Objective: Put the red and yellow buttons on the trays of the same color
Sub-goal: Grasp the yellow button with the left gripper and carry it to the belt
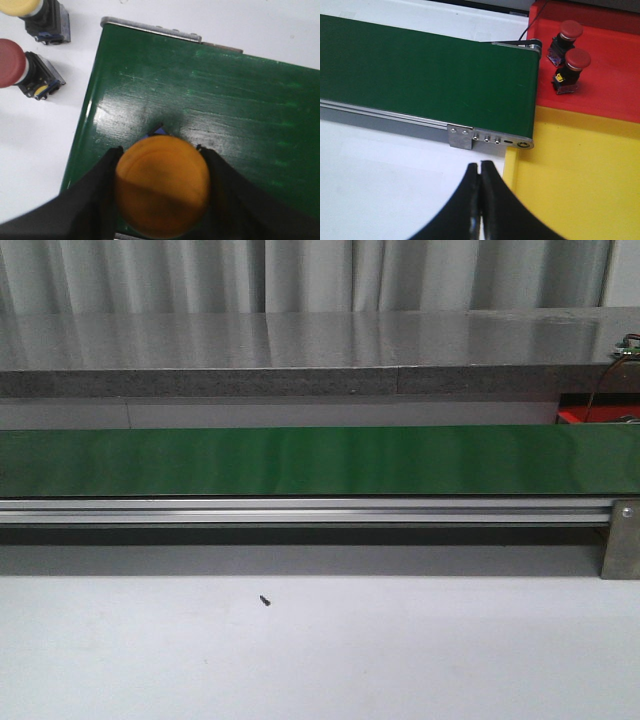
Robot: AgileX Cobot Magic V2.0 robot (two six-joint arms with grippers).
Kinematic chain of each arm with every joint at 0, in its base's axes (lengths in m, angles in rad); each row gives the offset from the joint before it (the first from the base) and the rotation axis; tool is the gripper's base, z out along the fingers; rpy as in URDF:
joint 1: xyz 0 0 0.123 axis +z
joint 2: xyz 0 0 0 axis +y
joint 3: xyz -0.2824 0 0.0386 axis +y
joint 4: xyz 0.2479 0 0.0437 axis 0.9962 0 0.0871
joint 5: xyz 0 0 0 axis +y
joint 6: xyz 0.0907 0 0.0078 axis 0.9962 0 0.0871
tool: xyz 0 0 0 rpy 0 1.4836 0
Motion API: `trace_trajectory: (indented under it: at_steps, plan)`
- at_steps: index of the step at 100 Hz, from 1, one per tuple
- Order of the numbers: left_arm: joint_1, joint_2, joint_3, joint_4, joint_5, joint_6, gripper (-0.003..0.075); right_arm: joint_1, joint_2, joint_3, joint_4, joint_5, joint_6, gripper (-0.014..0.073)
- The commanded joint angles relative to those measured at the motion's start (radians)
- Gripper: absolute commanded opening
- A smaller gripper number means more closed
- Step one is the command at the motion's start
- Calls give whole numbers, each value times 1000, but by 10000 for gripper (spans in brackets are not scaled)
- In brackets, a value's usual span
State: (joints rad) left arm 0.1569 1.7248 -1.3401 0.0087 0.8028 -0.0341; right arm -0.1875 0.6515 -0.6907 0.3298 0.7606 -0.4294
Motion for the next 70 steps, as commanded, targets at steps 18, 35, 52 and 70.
trace_trajectory:
  at_steps: [18,35,52,70]
  plan:
    - [-6,-26,-26,-65,-45,80,185,1,-4,-24,25,-55,-5,-96]
    - [-6,-26,-26,-67,-51,80,439,1,-4,-24,25,-55,-5,-96]
    - [-6,-26,-28,-73,-51,80,540,1,-4,-24,25,-55,-5,-96]
    - [-6,-54,-32,-135,-55,129,540,1,-4,-24,25,-55,-5,-96]
